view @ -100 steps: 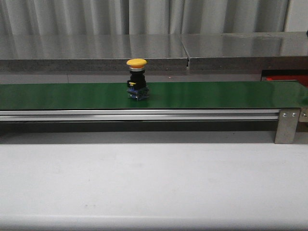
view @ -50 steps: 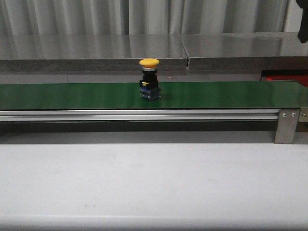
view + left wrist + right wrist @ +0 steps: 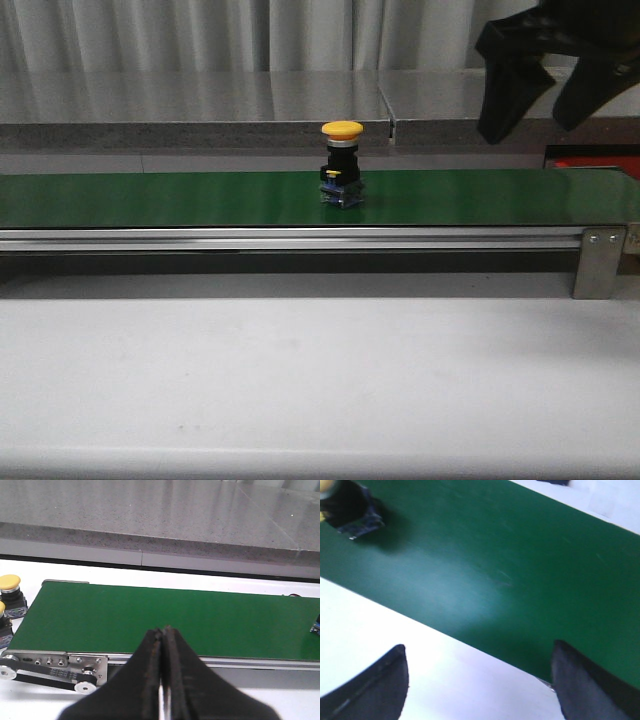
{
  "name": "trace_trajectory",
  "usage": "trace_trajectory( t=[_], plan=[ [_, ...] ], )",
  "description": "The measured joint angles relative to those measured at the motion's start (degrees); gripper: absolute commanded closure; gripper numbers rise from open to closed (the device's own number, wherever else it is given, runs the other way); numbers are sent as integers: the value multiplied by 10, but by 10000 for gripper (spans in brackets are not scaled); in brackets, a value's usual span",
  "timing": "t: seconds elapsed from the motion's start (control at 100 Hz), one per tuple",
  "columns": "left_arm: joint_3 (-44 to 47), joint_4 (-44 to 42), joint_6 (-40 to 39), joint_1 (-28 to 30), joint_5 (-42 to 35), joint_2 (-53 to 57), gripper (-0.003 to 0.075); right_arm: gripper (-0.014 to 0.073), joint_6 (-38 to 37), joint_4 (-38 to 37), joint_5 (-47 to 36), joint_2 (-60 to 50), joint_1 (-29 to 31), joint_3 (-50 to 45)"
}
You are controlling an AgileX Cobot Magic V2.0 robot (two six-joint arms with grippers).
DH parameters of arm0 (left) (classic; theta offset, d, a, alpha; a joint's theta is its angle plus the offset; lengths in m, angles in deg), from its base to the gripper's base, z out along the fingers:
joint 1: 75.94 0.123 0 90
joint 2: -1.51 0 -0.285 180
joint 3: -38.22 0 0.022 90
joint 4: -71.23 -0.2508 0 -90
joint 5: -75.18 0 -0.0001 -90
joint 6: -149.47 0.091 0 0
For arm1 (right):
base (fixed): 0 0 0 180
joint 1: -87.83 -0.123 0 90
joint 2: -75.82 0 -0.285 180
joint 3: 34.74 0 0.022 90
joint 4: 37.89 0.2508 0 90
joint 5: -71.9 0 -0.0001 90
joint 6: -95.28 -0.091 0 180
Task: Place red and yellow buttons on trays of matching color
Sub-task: 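Grasp the arriving yellow button off the belt with the right gripper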
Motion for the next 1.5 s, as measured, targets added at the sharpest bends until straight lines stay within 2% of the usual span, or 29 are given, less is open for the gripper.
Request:
trace_trajectory(
  t=[0.46, 0.98, 1.07, 1.22, 1.27, 1.33, 1.5],
  plan=[
    [0, 0, 0, 0, 0, 0, 739, 8, 17, 32, 23, 85, -50, 98],
    [0, 0, 0, 0, 0, 0, 739, 13, 29, 55, 32, 195, -54, 210],
    [0, 0, 0, 0, 0, 0, 739, 92, 29, 55, 31, 208, -54, 217],
    [0, 0, 0, 0, 0, 0, 739, 400, 29, 55, 34, 213, -54, 218],
    [0, 0, 0, 0, 0, 0, 739, 468, 29, 55, 37, 213, -54, 219],
    [0, 0, 0, 0, 0, 0, 739, 498, 29, 55, 41, 213, -50, 221],
    [0, 0, 0, 0, 0, 0, 739, 498, 27, 56, 56, 198, -33, 220]
  ],
)
